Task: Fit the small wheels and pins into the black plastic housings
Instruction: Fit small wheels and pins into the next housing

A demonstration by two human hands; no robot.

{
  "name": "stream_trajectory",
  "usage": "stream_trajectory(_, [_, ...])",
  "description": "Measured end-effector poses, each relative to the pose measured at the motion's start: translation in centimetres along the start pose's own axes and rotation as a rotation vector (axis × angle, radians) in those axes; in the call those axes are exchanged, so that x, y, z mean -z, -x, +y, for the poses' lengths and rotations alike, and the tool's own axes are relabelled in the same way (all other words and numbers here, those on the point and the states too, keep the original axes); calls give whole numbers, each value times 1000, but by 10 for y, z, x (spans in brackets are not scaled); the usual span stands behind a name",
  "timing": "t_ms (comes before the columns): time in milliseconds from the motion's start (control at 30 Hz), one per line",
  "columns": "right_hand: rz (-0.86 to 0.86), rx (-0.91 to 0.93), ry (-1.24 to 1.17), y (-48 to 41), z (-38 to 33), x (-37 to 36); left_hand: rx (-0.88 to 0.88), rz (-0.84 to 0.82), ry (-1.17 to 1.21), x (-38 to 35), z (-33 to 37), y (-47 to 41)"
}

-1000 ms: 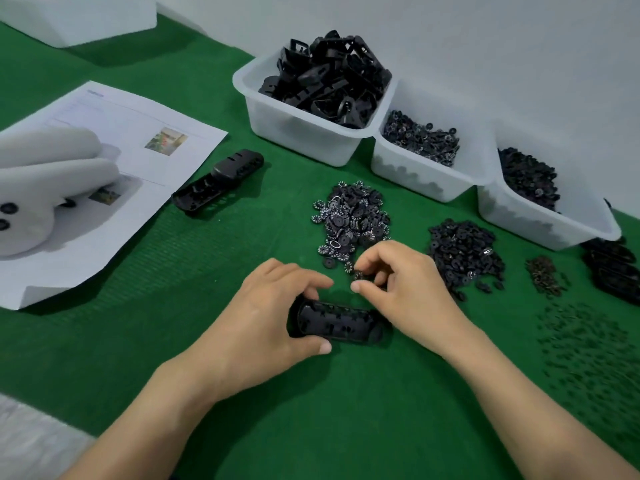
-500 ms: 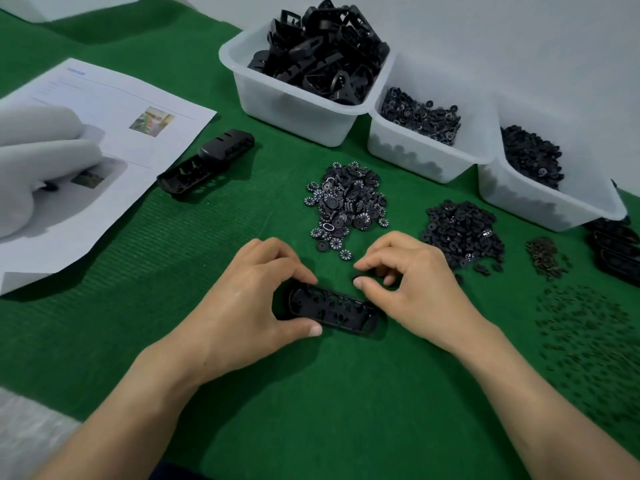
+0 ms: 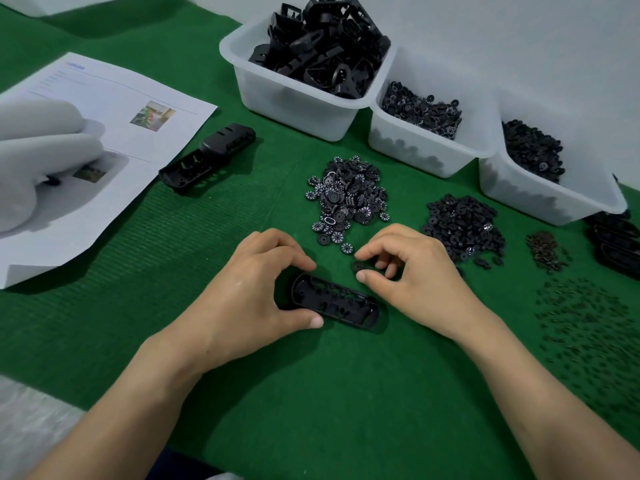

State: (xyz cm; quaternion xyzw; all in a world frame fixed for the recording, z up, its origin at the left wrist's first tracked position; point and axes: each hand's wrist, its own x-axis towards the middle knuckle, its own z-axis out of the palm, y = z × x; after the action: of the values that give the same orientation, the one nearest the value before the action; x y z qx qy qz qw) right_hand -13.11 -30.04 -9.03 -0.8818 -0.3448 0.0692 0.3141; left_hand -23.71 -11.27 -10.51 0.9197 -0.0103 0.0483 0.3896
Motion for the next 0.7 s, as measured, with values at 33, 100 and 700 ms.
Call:
stream_trajectory(33, [8, -5, -4, 0, 0, -1, 1, -1, 1, 0, 0, 0])
stream_trajectory(100, [10, -15, -4, -2, 0, -3, 6, -6, 8, 0, -1, 0])
stream_trajectory(700, [-104, 166, 20, 5, -37, -11, -88, -175, -79, 16, -3, -17])
